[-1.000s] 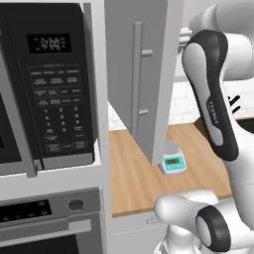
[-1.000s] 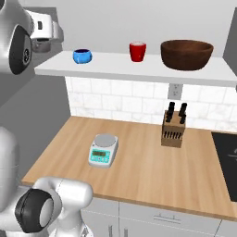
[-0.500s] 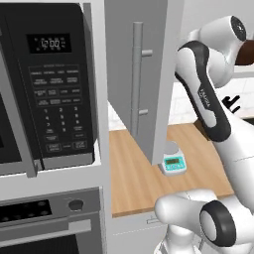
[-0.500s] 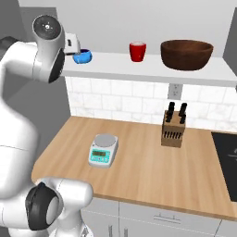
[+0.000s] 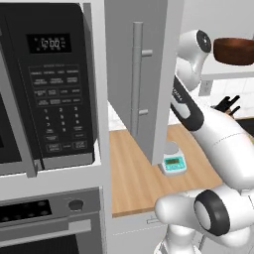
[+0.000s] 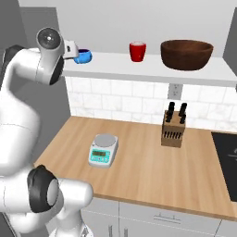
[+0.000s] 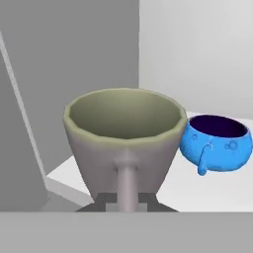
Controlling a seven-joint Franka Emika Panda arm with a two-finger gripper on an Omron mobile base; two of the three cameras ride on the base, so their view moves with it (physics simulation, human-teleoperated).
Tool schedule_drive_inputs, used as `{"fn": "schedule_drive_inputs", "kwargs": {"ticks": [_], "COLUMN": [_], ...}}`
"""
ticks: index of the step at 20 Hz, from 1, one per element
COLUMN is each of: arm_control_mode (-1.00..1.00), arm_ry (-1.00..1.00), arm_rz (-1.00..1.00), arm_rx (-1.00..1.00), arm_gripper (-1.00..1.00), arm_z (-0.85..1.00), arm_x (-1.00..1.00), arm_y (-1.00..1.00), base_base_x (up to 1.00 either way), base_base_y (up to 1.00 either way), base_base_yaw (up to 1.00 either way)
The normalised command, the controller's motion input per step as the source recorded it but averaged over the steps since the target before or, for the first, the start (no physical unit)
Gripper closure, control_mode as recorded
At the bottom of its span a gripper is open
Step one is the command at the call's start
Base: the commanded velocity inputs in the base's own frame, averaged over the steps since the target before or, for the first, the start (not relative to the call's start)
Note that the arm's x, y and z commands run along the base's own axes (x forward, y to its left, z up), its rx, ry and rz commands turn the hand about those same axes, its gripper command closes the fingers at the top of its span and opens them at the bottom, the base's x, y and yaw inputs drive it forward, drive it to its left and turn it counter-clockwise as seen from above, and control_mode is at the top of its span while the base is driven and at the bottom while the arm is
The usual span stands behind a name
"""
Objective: Gather all objects into one cabinet and sort the glasses and bowls to opposite sides.
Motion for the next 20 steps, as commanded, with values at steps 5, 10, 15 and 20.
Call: {"fn": "schedule_drive_inputs", "kwargs": {"ticks": [5,10,15,20], "arm_control_mode": [-1.0,-1.0,-1.0,-1.0], "arm_ry": [0.0,0.0,0.01,0.12], "arm_rz": [0.0,0.0,0.0,-0.01], "arm_rx": [0.0,0.0,0.0,-0.06], "arm_gripper": [1.0,1.0,1.0,1.0], "arm_z": [-0.27,-0.32,-0.24,-0.36], "arm_x": [0.98,0.89,0.84,0.61], "arm_y": [0.11,0.08,0.16,0.23], "base_base_x": [0.0,0.0,0.0,0.0], "base_base_y": [0.0,0.0,0.0,0.0], "base_base_yaw": [0.0,0.0,0.0,0.0]}}
